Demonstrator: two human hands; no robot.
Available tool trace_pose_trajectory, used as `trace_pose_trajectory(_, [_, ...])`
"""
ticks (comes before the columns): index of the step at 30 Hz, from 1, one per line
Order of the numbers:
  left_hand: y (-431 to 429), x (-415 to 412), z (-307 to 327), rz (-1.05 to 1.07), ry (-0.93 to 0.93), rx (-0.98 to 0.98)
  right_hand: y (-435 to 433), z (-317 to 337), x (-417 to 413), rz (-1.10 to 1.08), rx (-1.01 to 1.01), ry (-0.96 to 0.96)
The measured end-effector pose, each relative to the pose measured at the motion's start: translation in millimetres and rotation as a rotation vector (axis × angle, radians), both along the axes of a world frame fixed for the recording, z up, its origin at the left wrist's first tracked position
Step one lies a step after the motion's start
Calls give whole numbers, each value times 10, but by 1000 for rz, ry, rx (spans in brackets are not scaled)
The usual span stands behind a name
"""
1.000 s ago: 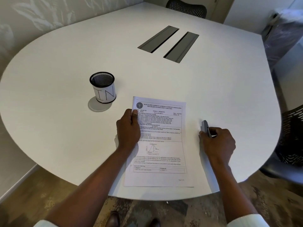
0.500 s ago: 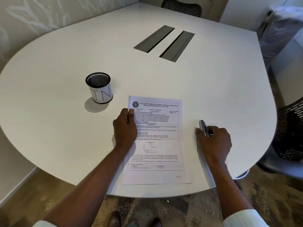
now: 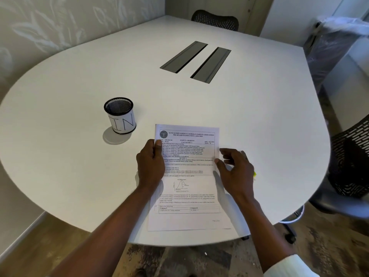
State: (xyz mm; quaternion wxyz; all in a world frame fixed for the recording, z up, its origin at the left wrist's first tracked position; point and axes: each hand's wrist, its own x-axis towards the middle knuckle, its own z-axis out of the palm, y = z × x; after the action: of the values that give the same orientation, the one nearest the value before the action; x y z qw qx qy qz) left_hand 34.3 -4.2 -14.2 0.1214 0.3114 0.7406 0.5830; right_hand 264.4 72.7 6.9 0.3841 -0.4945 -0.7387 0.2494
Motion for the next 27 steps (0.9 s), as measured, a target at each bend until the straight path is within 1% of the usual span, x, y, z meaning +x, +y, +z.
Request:
trace_pose_trajectory(4, [-19, -14, 34, 4, -48, -2, 13, -1, -96, 26, -81, 74])
trace_pose_trajectory(8, [-20, -55, 99, -26, -75, -1, 27, 15, -132, -37, -36, 89])
trace_pose_trajectory(13, [66, -137, 238, -63, -1, -35, 114, 31, -160, -95, -7, 97])
trace_pose_trajectory(16, [168, -229, 297, -83, 91, -123, 163, 30, -219, -118, 0, 105])
trace_pose_trajectory(20, [261, -358, 334, -91, 329, -213, 232, 17, -283, -137, -5, 98])
trace_pose_trajectory(23, [288, -432, 300, -90, 472, -279, 251, 10, -316, -108, 65, 45])
trace_pose_trajectory(25, [310, -462, 248, -75, 534, -342, 260, 2, -331, -86, 92, -1])
trace_pose_trajectory(27, [335, -473, 197, -68, 555, -390, 260, -5, -336, -82, 104, -55])
